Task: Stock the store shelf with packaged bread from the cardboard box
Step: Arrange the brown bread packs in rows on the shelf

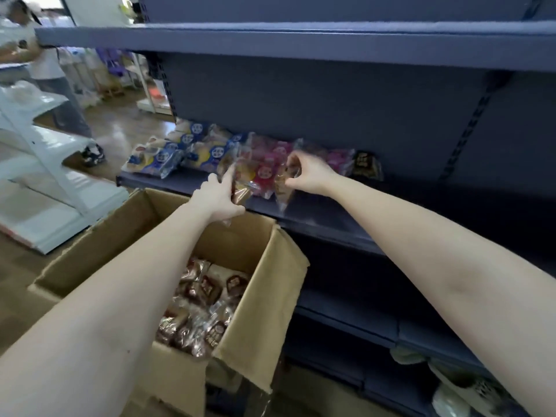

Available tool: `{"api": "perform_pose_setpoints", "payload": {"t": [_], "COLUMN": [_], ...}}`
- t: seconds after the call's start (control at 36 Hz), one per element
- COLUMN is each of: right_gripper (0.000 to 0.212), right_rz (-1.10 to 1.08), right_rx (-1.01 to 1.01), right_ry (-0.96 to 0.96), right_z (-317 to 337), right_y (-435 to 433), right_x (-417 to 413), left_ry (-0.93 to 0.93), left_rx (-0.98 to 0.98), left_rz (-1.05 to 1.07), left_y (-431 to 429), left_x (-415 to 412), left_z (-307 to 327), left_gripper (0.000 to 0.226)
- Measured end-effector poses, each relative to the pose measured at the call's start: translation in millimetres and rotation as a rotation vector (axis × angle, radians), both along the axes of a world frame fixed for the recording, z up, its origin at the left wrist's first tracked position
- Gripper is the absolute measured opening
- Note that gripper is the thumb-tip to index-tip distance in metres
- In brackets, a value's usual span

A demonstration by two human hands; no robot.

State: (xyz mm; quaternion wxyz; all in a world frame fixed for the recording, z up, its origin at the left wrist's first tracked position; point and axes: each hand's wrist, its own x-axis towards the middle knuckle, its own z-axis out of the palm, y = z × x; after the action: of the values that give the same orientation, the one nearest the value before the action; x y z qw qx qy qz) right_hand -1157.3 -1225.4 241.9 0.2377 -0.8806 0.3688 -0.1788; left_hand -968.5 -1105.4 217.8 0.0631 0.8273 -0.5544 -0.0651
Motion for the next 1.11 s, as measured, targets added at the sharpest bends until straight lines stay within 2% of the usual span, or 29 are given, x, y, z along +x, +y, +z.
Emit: {"api": "perform_pose_setpoints", "payload": {"t": [0.08, 0.19, 0.31, 0.44, 0.56, 0.69, 0.92, 1.11], "right_gripper": [0.032, 0.032, 0.03, 0.035, 0.04, 0.076, 0.077, 0.089], "right_rz": [-0.084, -0.221, -0.333, -0.425, -0.517, -0.548, -0.676, -0.65], "right_rx": [0.042, -0.031, 0.045, 0.084, 0.113, 0.138, 0.149, 0.142], "right_ry": [0.002, -0.011, -0.035, -0.011, -0.017, 0.0, 0.181, 0.33], "right_z": [-0.4, -2.3, -10.1, -28.7, -43.8, -61.6, -88.9, -94.1], "right_y": [-13.3, -26.3, -25.5, -19.3, -11.9, -4.3, 6.8, 15.9], "right_x": [-44.9, -107.4, -167.9, -233.8, -275.9, -309.7, -333.6, -338.4], "left_ry": [-0.005, -0.034, -0.05, 0.03, -0.007, -0.031, -0.029, -0.047], "left_rx": [0.005, 0.035, 0.072, 0.074, 0.087, 0.055, 0.0, 0.152], "left_rz": [-0.055, -0.156, -0.257, -0.39, -0.489, -0.537, -0.606, -0.587], "left_y": [-21.5, -48.8, -75.7, -99.5, -105.3, -111.3, -116.2, -115.2], "left_x": [-38.2, -90.0, -138.2, -199.9, -243.9, -274.2, -291.6, -293.2], "left_z": [-2.5, -4.8, -7.5, -19.4, -34.6, -48.8, -62.0, -68.6], "left_gripper": [0.1, 0.097, 0.089, 0.102, 0.1, 0.095, 0.084, 0.081]}}
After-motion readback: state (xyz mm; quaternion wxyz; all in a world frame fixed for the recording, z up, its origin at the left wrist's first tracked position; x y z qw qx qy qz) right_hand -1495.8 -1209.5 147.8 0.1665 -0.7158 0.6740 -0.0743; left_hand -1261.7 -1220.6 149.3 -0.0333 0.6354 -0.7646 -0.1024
